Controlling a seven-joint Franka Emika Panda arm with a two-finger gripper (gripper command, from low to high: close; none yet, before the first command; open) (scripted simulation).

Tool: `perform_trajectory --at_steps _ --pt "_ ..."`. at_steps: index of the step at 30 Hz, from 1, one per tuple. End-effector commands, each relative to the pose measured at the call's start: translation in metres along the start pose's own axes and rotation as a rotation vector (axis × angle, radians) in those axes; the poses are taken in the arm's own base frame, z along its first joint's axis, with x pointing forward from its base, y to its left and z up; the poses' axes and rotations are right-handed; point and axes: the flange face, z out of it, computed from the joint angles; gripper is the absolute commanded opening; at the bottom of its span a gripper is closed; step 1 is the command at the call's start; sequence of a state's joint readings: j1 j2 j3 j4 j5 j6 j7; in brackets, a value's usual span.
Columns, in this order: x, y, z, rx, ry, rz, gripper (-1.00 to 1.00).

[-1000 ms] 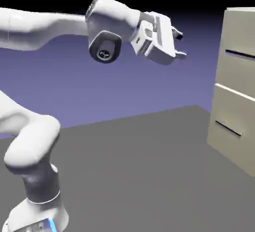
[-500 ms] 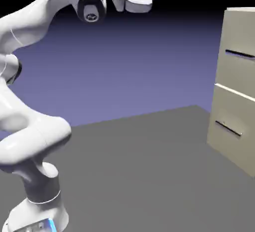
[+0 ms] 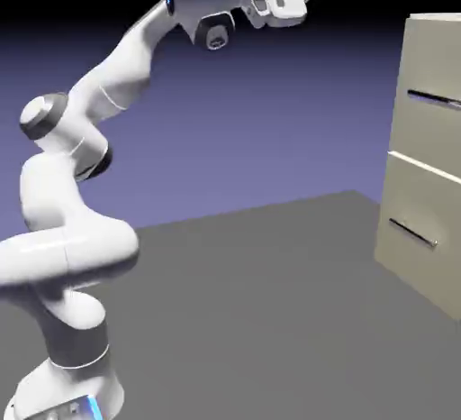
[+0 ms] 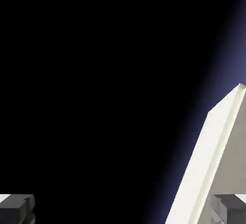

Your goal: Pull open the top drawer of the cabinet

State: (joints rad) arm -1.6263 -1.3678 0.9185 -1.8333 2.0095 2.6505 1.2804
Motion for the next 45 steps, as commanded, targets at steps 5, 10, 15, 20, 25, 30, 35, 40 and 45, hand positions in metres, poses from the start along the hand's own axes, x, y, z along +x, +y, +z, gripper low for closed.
perform_trajectory --at_steps 5,10,15,20,25,30,35,40,45 --pt "0.024 0.073 0.068 -0.071 -0.029 0.094 0.0" --pt "0.083 0.152 0.135 -0.161 -0.027 0.221 0.0" --pt "0.163 0.222 0.186 -0.241 0.003 0.367 0.0" --pt "0.161 0.228 0.211 -0.241 0.004 0.367 0.0" --pt "0.161 0.234 0.234 -0.241 0.003 0.367 -1.0" --pt "0.162 0.229 0.212 -0.241 0.003 0.367 -1.0" --pt "0.164 0.221 0.179 -0.241 0.003 0.367 -1.0" --pt "0.165 0.212 0.141 -0.241 0.003 0.367 -1.0" --pt "0.167 0.201 0.097 -0.241 0.003 0.367 -1.0"
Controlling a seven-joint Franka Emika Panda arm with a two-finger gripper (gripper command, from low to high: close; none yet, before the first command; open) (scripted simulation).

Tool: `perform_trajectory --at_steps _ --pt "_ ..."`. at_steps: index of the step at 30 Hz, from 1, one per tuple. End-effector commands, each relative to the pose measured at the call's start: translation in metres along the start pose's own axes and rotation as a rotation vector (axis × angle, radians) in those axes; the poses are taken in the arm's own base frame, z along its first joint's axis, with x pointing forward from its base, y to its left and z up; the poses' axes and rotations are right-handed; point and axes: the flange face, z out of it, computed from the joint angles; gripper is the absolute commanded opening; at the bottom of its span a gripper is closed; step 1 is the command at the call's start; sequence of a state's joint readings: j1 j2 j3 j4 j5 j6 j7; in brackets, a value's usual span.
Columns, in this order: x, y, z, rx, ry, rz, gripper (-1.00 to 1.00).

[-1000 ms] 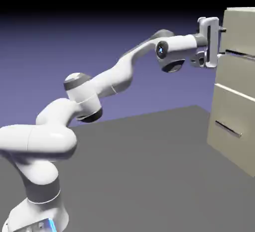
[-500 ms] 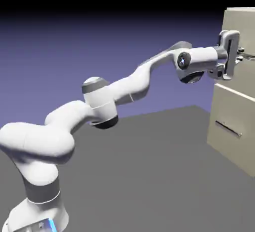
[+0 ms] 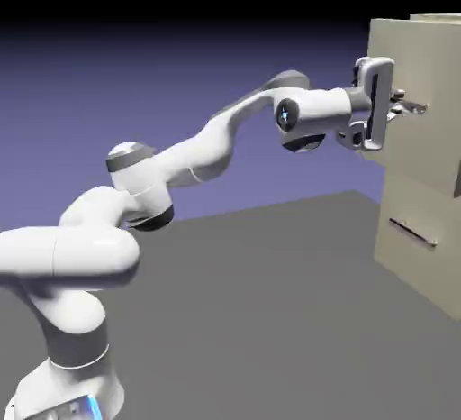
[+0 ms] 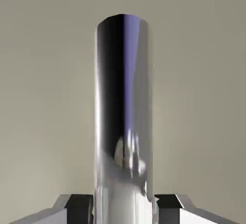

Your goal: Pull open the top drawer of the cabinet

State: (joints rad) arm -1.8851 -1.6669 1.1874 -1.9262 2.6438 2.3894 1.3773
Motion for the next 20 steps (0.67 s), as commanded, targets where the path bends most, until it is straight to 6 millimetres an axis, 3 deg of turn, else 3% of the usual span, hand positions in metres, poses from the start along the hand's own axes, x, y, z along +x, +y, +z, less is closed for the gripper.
perform_trajectory --at_steps 1,7,13,16,17,18,20 --pt "0.0 0.0 -0.009 -0.001 0.002 0.0 -1.0" --pt "0.0 0.0 -0.069 -0.001 0.002 0.001 -1.0" --pt "0.0 0.0 -0.068 -0.001 0.002 0.0 -1.0" --pt "0.0 0.0 -0.101 -0.001 0.002 0.0 -1.0" --pt "0.0 0.0 -0.102 -0.001 0.002 0.0 -1.0" --pt "0.0 0.0 -0.102 -0.001 0.002 0.0 1.0" --pt "-0.001 0.0 -0.114 -0.001 0.002 -0.001 1.0"
